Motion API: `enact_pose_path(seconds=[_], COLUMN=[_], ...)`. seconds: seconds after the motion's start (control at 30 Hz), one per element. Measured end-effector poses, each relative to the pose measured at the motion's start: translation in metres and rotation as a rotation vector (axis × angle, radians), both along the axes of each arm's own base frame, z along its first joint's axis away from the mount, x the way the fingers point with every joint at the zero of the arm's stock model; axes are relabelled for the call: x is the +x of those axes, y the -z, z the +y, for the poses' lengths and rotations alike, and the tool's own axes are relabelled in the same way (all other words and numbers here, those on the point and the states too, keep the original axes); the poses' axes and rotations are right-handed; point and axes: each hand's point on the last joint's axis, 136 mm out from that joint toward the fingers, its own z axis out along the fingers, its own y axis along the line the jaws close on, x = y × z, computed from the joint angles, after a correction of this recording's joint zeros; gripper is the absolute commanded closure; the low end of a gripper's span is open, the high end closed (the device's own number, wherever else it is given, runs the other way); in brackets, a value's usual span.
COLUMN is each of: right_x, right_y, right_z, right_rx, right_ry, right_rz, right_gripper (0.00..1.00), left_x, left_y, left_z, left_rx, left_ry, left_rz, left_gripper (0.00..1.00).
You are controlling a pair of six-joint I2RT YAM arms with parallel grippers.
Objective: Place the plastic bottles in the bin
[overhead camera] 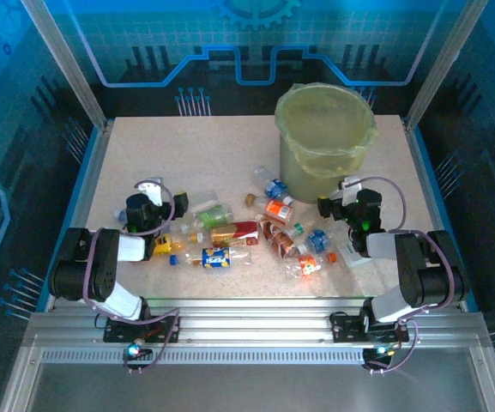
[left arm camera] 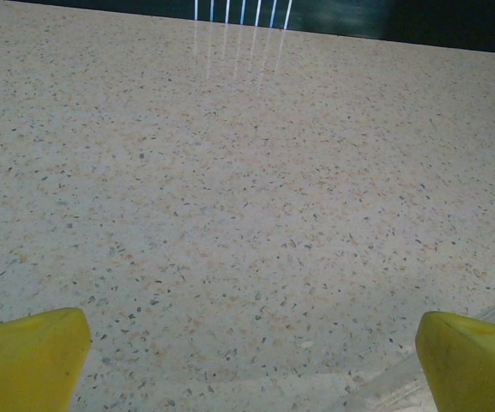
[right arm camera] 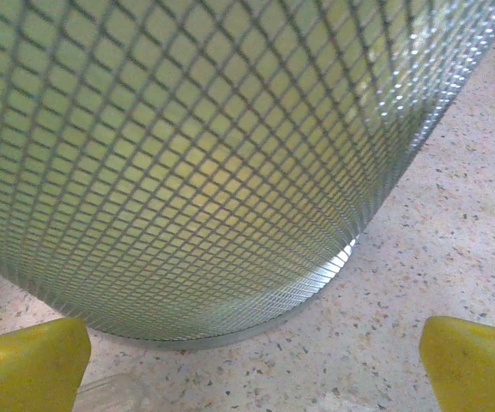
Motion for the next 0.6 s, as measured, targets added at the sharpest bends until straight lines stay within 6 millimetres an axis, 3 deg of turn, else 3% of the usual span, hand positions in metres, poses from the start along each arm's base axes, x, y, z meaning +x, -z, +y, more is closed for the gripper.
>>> enact_pose_path(seconds=[0.17, 0.27, 0.6], right_x=[0.0, -0.001, -0.021], right_y=[-0.006, -0.017, -0.078], right_z=[-0.004, -0.007, -0.038], right_rx=[0.002, 0.001, -0.017], right_ry=[0.024, 0.046, 0.18], right_rz=[-0.008, -0.027, -0.13], right_gripper=[0.0, 0.0, 0.0], left_x=[-0.004, -0.005, -0.019], left_y=[-0.008, -0.022, -0.074], left_z=[0.003, 0.005, 0.014], left_rx=[0.007, 0.01, -0.004], left_ry=[-0.018, -0.026, -0.09], left_rz=[-0.026, -0.053, -0.13], left_gripper=[0.01, 0.01, 0.01])
